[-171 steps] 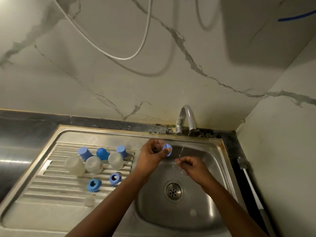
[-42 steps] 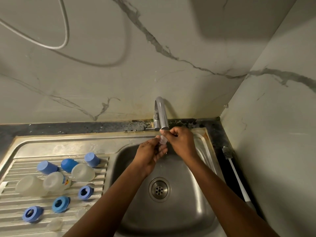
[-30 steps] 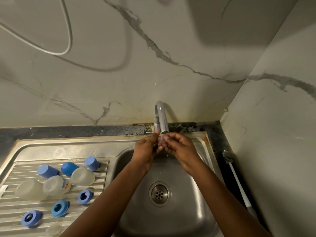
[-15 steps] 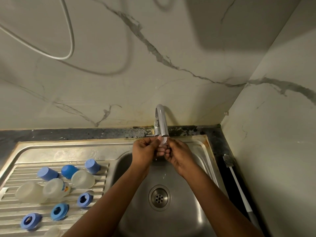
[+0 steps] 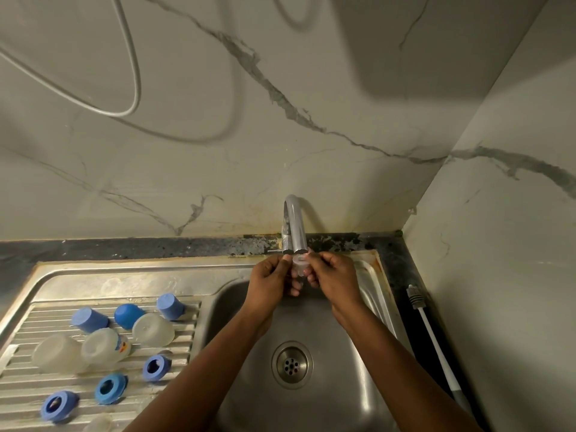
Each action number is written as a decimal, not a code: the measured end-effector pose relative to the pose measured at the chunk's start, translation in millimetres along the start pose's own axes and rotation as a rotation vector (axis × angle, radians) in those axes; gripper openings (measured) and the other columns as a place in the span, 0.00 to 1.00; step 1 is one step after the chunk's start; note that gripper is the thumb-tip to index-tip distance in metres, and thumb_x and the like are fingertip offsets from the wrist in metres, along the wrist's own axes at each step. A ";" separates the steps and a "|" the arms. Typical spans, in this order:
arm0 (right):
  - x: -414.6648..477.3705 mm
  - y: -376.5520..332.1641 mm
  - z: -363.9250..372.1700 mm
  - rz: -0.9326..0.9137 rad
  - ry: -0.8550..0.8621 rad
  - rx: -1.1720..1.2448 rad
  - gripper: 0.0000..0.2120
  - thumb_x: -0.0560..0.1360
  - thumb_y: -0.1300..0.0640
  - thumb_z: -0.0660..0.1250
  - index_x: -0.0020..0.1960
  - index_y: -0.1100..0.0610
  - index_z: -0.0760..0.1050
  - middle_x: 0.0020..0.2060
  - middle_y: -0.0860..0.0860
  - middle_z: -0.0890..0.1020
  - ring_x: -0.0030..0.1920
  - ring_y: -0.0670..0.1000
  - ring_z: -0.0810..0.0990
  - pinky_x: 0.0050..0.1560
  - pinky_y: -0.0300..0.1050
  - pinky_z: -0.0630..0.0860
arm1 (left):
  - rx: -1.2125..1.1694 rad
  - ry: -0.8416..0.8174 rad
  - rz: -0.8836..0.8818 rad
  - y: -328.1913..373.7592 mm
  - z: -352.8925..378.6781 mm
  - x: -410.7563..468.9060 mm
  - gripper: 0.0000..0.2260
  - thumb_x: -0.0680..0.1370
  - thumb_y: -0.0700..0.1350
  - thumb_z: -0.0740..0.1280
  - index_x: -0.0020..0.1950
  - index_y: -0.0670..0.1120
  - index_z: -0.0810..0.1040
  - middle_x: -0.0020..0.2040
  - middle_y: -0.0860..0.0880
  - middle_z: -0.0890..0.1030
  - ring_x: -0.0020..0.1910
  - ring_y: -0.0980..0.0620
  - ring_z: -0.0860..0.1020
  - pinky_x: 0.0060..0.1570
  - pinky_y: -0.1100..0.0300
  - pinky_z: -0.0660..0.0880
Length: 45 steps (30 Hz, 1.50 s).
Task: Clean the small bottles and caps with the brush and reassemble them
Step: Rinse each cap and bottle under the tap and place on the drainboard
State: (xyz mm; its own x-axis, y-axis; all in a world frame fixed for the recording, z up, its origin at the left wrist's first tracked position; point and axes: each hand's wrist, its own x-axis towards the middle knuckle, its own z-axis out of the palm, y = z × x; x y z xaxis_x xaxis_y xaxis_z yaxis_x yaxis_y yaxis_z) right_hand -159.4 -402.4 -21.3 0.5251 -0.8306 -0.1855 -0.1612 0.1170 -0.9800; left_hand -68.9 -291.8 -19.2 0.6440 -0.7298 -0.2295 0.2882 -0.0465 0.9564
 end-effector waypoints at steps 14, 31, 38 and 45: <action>-2.5 -9.1 -12.0 0.142 -0.225 0.061 0.04 0.76 0.58 0.76 0.49 0.57 0.85 0.38 0.56 0.86 0.38 0.52 0.81 0.43 0.47 0.79 | 0.220 0.011 0.175 -5.4 -12.6 -2.2 0.06 0.82 0.40 0.71 0.50 0.43 0.88 0.41 0.43 0.87 0.41 0.42 0.86 0.50 0.44 0.84; -6.3 -11.0 -17.1 0.344 -0.433 0.338 0.12 0.78 0.65 0.71 0.61 0.60 0.83 0.50 0.59 0.87 0.46 0.51 0.85 0.46 0.41 0.81 | 0.141 -0.012 0.171 4.5 -20.1 -12.9 0.08 0.80 0.35 0.71 0.57 0.43 0.87 0.49 0.44 0.89 0.51 0.44 0.87 0.56 0.50 0.83; -25.1 2.8 -17.4 0.361 -0.269 0.193 0.08 0.81 0.63 0.69 0.59 0.60 0.82 0.50 0.58 0.88 0.52 0.56 0.87 0.54 0.50 0.83 | 0.225 0.032 0.192 6.9 -32.6 -24.0 0.04 0.78 0.39 0.76 0.52 0.44 0.86 0.45 0.45 0.88 0.47 0.45 0.87 0.50 0.53 0.83; -59.2 9.6 -8.5 0.101 -0.340 -0.281 0.07 0.80 0.56 0.72 0.57 0.51 0.85 0.51 0.44 0.88 0.52 0.41 0.85 0.50 0.33 0.76 | 0.403 0.043 0.246 14.8 -58.6 -51.0 0.07 0.75 0.43 0.80 0.51 0.44 0.87 0.44 0.51 0.88 0.44 0.56 0.86 0.43 0.69 0.79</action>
State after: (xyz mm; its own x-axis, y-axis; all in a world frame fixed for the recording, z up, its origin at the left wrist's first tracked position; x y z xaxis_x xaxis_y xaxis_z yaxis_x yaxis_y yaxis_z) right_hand -199.1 -356.7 -19.2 0.7321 -0.5913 -0.3381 -0.4218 -0.0037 -0.9067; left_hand -56.0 -215.3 -4.0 0.6898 -0.7239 0.0135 -0.1692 -0.1431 0.9751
